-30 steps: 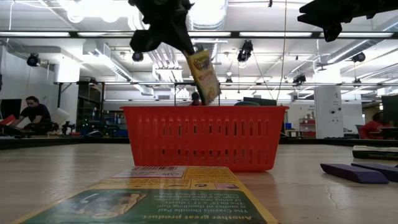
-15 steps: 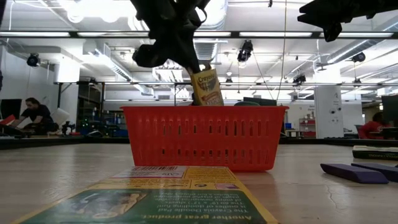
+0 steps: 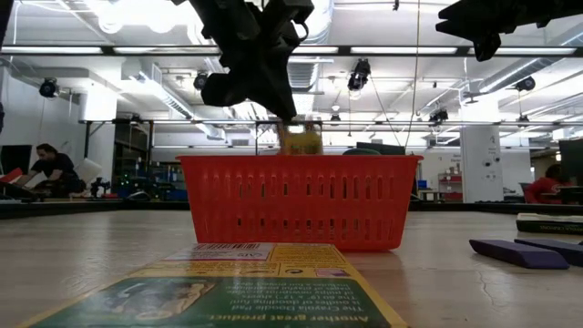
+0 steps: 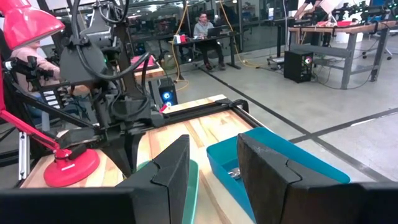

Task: Pick & Place School Supplies
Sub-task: Put the yellow crayon box in the green bin

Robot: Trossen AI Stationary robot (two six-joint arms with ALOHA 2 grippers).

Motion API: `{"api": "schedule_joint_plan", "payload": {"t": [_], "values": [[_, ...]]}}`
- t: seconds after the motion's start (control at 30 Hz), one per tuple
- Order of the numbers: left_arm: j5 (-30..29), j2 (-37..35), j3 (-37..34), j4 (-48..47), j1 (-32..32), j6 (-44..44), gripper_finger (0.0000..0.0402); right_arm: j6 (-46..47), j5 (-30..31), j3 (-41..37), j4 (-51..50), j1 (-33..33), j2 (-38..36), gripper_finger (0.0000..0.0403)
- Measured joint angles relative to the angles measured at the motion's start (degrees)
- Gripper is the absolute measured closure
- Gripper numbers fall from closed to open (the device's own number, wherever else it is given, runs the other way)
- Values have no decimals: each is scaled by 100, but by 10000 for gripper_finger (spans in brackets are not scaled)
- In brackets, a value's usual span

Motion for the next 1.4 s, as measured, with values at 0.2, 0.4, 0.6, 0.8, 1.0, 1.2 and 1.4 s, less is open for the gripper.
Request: {"api": "schedule_joint_plan", "payload": {"t": [0.2,0.4,0.6,0.8,1.0,1.2,1.4], "values": [[0,0,-64,-36,2,-23,314,1,2,1,0,-2,0,275],[0,0,-65,-55,2,-32,281,1,2,1,0,0,0,275],[2,-81,-30,-30,2,-37,269,1,0,0,0,0,0,275],[2,-288,85,-8,4,240,268,1,0,1,0,0,0,275],[2,-462,280,-8,4,523,268,1,2,1,0,-1,0,275],[-296,-790,435,261,-73,1069,268,1,1,0,0,-1,-1,275],[-530,-1459,418,630,-325,2306,268,1,0,1,0,0,0,275]]}}
